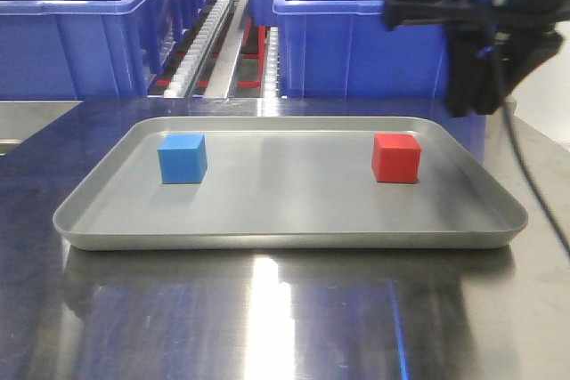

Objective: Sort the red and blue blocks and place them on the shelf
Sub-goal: 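Lower the open right gripper over the red cube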

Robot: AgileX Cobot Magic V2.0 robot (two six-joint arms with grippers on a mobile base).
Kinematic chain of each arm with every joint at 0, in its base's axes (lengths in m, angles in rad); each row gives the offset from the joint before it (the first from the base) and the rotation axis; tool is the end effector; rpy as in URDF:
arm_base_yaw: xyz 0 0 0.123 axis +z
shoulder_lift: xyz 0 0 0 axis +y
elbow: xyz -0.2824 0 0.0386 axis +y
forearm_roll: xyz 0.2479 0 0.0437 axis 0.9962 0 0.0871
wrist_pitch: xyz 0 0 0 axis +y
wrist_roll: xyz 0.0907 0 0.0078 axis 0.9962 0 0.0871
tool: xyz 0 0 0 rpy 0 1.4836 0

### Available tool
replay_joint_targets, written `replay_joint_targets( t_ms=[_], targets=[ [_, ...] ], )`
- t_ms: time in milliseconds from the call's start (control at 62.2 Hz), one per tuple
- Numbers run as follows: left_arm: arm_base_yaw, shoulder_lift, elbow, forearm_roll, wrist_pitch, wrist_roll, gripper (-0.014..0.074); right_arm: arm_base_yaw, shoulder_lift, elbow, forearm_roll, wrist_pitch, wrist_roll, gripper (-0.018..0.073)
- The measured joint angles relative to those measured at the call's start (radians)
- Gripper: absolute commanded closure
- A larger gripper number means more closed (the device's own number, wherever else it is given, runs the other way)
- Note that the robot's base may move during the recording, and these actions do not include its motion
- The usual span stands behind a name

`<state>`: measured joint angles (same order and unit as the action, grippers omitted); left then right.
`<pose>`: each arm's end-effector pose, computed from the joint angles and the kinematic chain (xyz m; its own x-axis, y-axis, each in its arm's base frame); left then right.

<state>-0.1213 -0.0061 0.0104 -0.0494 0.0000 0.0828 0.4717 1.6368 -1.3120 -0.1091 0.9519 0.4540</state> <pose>0.0558 -0.0068 0.2099 0.0862 0.0231 -0.9960 0.1182 0.9924 0.0333 0.3064 0.1472 0.2804 -0.9247 -0.0460 -0.3778 -0.0768 0.9948 0.0666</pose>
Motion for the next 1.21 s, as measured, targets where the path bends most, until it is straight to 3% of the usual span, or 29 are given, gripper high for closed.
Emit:
replay_joint_targets(
  t_ms=[113, 273, 547, 1207],
  targets=[
    [0.000, 0.000, 0.000, 0.000, 0.000, 0.000, 0.0472, 0.005, 0.063, -0.084, 0.024, 0.042, -0.002, 0.0027],
    [0.000, 0.000, 0.000, 0.000, 0.000, 0.000, 0.0472, 0.005, 0.139, -0.199, 0.089, 0.127, -0.004, 0.0029],
    [0.000, 0.000, 0.000, 0.000, 0.000, 0.000, 0.0472, 0.005, 0.254, -0.319, 0.102, 0.167, -0.006, 0.0029],
    [0.000, 0.000, 0.000, 0.000, 0.000, 0.000, 0.0472, -0.020, 0.332, -0.345, 0.109, 0.204, 0.038, 0.0029]
  ],
)
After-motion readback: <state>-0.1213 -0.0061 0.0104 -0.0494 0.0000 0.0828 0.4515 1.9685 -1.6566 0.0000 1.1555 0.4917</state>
